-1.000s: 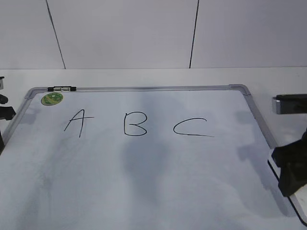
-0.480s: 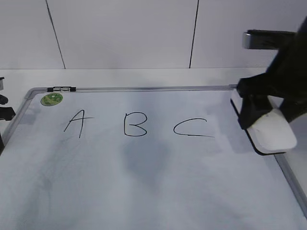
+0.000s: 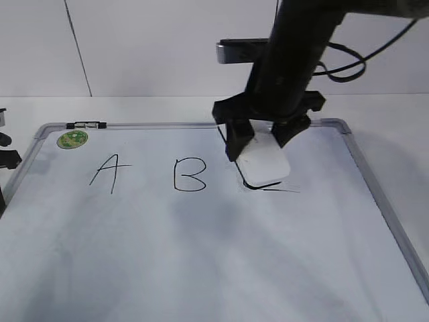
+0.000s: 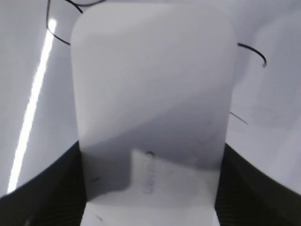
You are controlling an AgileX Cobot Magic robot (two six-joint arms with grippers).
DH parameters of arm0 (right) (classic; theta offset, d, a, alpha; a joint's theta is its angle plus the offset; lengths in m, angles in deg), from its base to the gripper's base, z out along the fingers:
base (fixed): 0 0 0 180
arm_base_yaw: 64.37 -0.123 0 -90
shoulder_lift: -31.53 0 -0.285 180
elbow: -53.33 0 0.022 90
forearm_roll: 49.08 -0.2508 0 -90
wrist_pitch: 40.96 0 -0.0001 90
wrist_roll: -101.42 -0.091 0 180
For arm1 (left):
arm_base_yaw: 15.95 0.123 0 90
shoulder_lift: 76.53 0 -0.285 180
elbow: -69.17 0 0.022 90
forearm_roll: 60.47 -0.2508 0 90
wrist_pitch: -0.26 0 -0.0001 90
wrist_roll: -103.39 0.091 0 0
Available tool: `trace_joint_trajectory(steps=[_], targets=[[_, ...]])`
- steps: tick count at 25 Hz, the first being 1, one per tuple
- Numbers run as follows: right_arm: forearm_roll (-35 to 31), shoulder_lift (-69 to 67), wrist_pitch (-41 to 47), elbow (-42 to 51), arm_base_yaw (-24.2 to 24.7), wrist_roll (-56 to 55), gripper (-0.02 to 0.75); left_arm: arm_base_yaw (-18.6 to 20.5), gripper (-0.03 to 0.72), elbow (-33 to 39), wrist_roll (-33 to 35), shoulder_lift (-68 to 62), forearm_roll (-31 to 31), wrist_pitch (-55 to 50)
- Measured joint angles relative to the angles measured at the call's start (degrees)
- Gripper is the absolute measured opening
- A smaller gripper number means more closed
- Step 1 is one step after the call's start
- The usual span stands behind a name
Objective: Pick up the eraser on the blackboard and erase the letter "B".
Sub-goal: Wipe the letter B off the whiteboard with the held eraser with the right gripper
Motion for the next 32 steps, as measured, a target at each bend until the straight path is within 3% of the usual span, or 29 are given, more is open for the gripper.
trace_joint_trajectory(steps=[14,32], targets=[[-3.61,-18.35,0.22,-20.47,-4.42,0.0,0.517,0.0,0.013,0.0,0.0,-0.1,0.11,-1.16],[0.88,-26.75,2.33,-27.29,-8.23,0.07,0.517,0.0,0.013,0.0,0.0,-0.18,0.22,-1.82]])
